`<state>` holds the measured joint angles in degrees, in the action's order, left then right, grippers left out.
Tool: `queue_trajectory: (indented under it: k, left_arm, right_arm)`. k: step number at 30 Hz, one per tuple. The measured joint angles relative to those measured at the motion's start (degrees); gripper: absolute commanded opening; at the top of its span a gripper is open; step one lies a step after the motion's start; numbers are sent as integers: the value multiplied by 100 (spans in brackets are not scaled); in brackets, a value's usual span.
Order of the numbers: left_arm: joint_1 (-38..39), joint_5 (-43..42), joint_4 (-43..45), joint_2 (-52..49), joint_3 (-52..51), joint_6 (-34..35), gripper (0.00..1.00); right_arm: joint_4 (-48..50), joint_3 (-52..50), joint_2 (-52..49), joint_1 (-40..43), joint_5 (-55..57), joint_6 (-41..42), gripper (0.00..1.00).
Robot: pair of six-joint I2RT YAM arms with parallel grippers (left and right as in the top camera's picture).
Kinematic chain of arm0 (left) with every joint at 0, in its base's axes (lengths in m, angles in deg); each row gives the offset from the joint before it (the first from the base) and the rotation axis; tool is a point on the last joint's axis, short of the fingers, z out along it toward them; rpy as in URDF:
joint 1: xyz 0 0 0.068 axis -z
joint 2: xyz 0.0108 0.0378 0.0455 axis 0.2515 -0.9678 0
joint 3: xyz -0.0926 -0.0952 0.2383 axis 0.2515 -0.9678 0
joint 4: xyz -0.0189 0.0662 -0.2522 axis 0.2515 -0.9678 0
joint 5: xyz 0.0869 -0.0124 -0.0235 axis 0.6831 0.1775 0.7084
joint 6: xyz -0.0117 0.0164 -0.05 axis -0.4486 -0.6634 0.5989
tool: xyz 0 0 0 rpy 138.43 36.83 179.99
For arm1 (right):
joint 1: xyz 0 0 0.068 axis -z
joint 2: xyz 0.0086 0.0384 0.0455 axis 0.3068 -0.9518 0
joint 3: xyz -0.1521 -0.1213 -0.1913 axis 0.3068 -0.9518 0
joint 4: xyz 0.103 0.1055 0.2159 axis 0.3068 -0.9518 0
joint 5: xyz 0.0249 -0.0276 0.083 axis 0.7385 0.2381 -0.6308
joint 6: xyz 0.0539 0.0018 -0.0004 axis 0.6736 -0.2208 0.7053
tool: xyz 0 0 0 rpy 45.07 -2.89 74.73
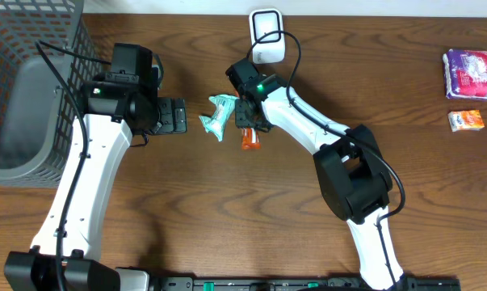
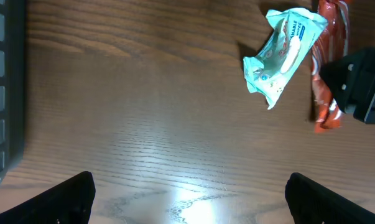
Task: Scan the item barcode
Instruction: 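Lift the snack bag and pull it right, away from the wipes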
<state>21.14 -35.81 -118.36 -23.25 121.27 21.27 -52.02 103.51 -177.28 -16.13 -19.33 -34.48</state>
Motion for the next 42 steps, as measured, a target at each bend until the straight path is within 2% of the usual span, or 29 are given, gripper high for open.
queue_trajectory:
  k: [10, 31, 36, 40, 42]
  left_arm:
    - [0, 0, 0, 0, 0, 0, 98]
    - [0, 0, 0, 0, 0, 0, 98]
    - [2, 0, 0, 0, 0, 0, 98]
    - [0, 0, 0, 0, 0, 0, 98]
    - [0, 0, 0, 0, 0, 0, 98]
  right_arm:
    - [-400, 0, 0, 0, 719, -2, 43]
    - [306, -90, -2, -229, 960, -197, 36]
    - [306, -114, -4, -330, 1182, -282, 30]
    - [306, -118, -4, -326, 1276, -297, 29]
    - [308, -129, -4, -326, 1298, -297, 22]
